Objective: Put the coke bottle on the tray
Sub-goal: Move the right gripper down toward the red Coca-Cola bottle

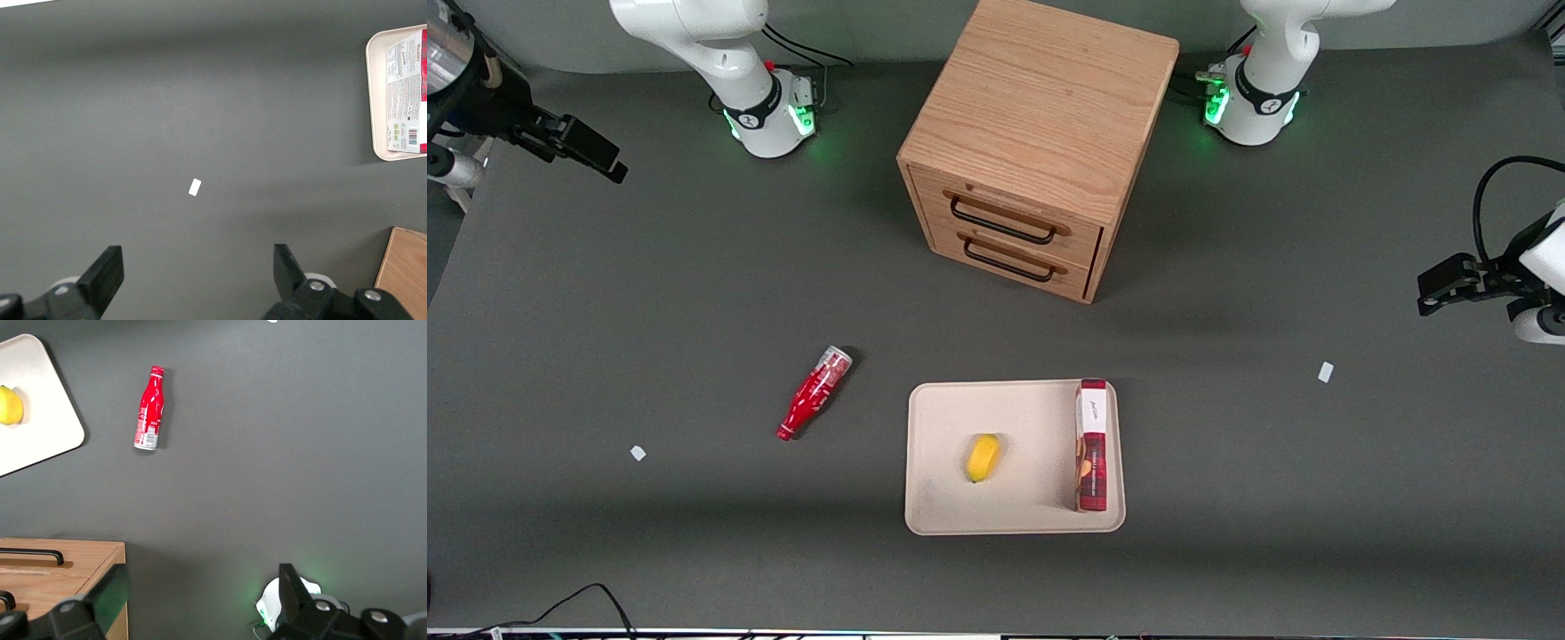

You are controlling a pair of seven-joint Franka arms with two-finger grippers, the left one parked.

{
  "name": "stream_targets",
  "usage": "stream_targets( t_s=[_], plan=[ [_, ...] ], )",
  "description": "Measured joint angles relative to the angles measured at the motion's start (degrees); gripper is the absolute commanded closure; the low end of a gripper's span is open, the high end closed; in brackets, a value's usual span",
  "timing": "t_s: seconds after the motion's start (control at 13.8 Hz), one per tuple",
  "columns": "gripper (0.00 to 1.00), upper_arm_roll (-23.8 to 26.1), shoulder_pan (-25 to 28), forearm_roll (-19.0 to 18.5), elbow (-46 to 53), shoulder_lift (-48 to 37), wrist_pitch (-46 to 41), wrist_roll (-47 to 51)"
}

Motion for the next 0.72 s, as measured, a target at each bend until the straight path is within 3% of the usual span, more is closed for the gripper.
stream_targets(
  t_s=[0.51,0.72],
  plan=[
    [0.00,-0.1,0.5,0.1,0.4,1.6,-1.8,-1.0],
    [0.00,3.3,0.8,2.3,3.0,6.8,-0.4,3.7]
  ],
)
